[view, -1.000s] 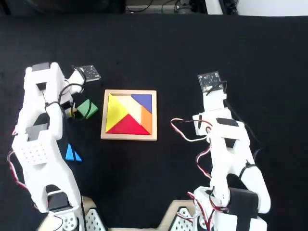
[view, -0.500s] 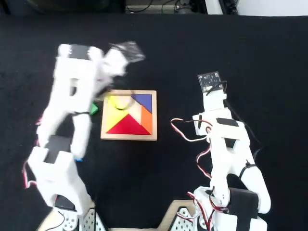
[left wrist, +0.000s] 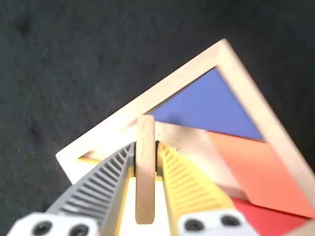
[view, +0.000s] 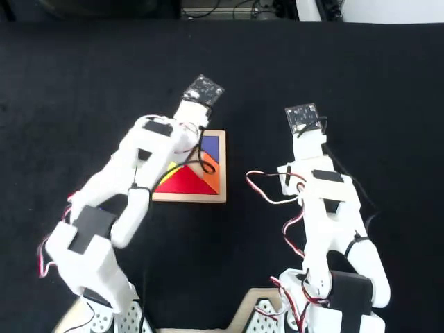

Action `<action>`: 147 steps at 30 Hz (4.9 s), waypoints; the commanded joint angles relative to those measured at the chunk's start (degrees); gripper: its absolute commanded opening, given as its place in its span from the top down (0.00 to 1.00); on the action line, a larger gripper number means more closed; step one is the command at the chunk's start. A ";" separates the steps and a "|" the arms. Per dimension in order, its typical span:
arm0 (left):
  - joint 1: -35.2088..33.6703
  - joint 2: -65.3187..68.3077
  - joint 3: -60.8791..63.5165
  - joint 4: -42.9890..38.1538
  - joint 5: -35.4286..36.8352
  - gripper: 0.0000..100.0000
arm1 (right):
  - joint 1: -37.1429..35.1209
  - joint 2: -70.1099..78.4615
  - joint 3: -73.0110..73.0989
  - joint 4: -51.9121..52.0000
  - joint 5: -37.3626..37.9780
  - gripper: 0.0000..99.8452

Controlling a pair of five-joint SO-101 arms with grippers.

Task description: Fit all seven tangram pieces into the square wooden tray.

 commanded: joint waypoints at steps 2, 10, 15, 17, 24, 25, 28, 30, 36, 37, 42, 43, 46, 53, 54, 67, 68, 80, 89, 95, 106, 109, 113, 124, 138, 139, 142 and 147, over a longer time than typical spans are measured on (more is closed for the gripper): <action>3.38 -5.98 3.74 -4.66 0.44 0.97 | -0.70 0.22 -1.01 -1.23 0.44 0.92; 1.89 -3.34 4.97 -7.03 -0.44 0.97 | -0.70 0.22 -1.01 -1.23 0.44 0.92; 1.45 -2.02 5.14 -7.03 -1.23 0.80 | -0.70 0.22 -1.01 -1.23 0.44 0.92; 1.36 -2.02 5.23 -7.03 -1.23 0.78 | -0.70 0.22 -1.01 -1.23 0.44 0.92; 1.45 -2.02 5.14 -6.86 -2.37 0.82 | -0.70 0.22 -1.01 -1.23 0.44 0.92; 1.54 -2.02 5.14 -6.68 -2.37 0.82 | -0.70 0.22 -1.01 -1.23 0.44 0.92; 2.15 -2.11 5.32 -6.59 -2.11 0.82 | -0.70 0.22 -1.01 -1.23 0.44 0.92; 2.15 -3.16 5.41 -6.59 -2.02 0.82 | -0.70 0.22 -1.01 -1.23 0.44 0.92; 2.15 -13.36 6.46 -1.14 -2.20 0.82 | -0.70 0.22 -1.01 -1.23 0.53 0.92; 2.15 -15.03 6.46 0.18 -2.29 0.82 | -0.70 0.22 -1.01 -1.23 0.53 0.92; 2.07 -20.13 8.75 2.73 -2.29 0.82 | -0.70 0.22 -0.92 -1.93 0.53 0.92; 2.07 -20.40 8.92 2.64 -2.29 0.82 | -0.70 0.22 -0.92 -1.93 0.53 0.92; 1.80 -19.69 9.89 -1.49 -1.85 0.82 | -0.70 0.22 -0.92 -1.93 0.53 0.92; 1.89 -12.31 10.95 -11.52 2.02 0.82 | -0.70 0.22 -0.57 -1.93 0.53 0.92; 1.36 -10.90 10.33 -12.57 1.76 0.82 | -0.70 0.22 -0.57 -1.93 0.53 0.92; -7.34 -6.77 6.29 -10.64 -3.16 0.82 | -0.79 0.22 -0.66 -2.02 0.53 0.92; -6.64 -6.24 6.29 -10.55 -3.16 0.82 | -0.79 0.22 -0.66 -2.02 0.53 0.92; -1.89 -2.90 6.55 -6.51 -3.16 0.82 | -0.79 0.22 -0.66 -2.02 0.53 0.92; 1.89 -6.68 6.55 -4.04 -3.08 0.82 | -0.79 0.22 -0.66 -2.02 0.53 0.92; -0.31 -7.30 6.90 -3.60 -3.43 0.82 | -0.79 0.22 -0.57 -2.02 0.53 0.92; -6.11 -6.59 5.41 -7.38 -3.43 0.82 | -0.79 0.22 -0.48 -2.02 0.53 0.92; -5.32 -6.59 7.08 -7.47 -3.52 0.82 | -0.79 0.22 -0.48 -2.02 0.53 0.92; -5.23 -6.95 9.71 -7.30 -7.38 0.82 | -0.79 0.22 -0.48 -2.02 0.53 0.92; -7.25 -7.30 11.56 -1.32 -11.60 0.82 | -0.79 0.22 -0.57 -2.02 0.53 0.92; -7.16 -7.30 0.40 3.16 -8.35 0.82 | -0.79 0.22 -0.57 -2.02 0.53 0.92; -6.99 -7.30 -0.04 3.16 -8.35 0.82 | -0.79 0.22 -0.57 -2.02 0.53 0.92; -5.49 -6.86 0.04 2.99 -7.56 0.82 | -0.79 0.22 -0.57 -2.02 0.53 0.92; -1.63 -6.86 2.95 2.81 -5.89 0.82 | -0.79 0.22 -0.57 -2.02 0.53 0.92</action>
